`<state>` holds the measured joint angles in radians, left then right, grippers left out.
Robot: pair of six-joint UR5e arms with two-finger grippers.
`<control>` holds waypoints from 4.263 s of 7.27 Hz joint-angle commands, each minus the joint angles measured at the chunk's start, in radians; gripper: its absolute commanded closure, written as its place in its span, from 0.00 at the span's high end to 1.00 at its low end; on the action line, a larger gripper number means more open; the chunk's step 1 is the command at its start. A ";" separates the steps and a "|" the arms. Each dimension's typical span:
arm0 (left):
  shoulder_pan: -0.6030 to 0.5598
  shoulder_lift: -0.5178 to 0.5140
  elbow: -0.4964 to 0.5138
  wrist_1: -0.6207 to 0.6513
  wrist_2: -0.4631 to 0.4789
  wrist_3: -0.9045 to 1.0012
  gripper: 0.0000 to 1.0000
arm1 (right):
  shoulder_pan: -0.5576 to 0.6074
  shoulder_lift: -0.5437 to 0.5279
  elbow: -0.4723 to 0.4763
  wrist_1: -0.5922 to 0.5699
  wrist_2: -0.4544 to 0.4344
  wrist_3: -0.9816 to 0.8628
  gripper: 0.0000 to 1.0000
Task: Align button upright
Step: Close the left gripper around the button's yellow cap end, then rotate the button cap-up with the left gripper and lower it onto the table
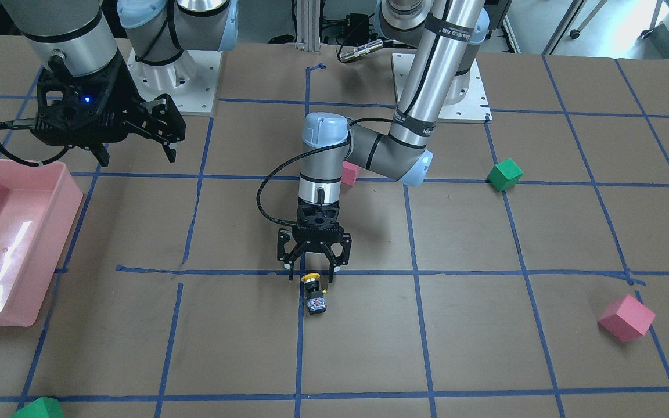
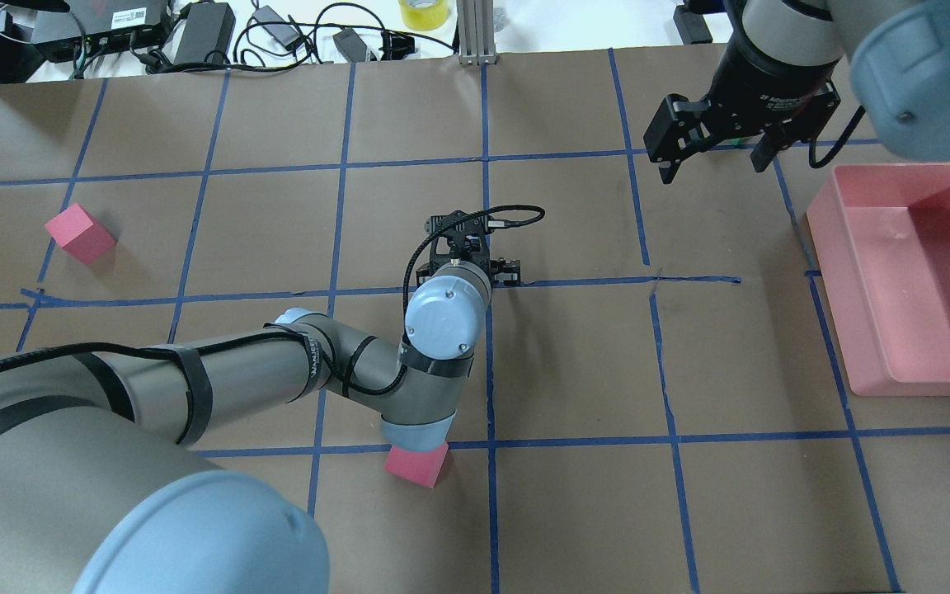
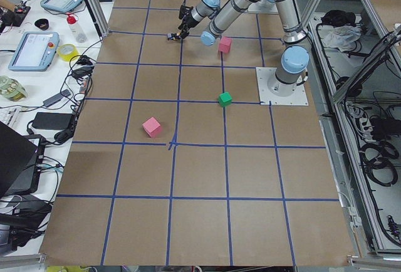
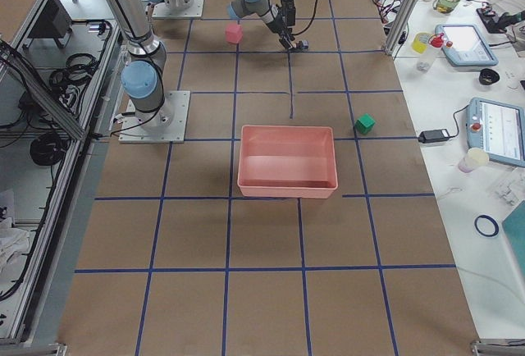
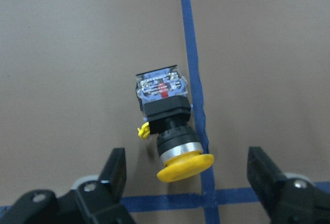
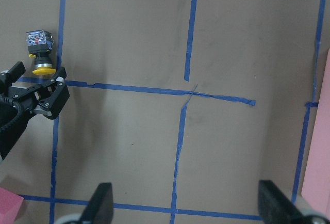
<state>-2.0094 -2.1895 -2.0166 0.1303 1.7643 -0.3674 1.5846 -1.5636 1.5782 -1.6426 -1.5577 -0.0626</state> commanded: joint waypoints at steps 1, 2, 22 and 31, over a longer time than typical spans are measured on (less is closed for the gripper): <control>0.000 -0.015 0.002 0.000 0.001 0.001 0.56 | 0.002 -0.009 0.002 0.009 -0.002 0.047 1.00; 0.001 -0.013 0.002 0.000 0.001 0.002 0.36 | 0.002 -0.009 0.002 0.009 -0.001 0.050 1.00; 0.212 0.002 0.616 -1.523 -0.643 -0.047 0.32 | 0.006 -0.009 0.022 0.009 -0.064 0.052 1.00; 0.215 -0.001 0.558 -1.535 -0.704 -0.064 0.56 | 0.005 -0.009 0.025 0.010 -0.068 0.052 1.00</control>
<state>-1.7951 -2.1947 -1.4514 -1.4063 1.0592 -0.4418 1.5892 -1.5722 1.6019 -1.6322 -1.6256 -0.0107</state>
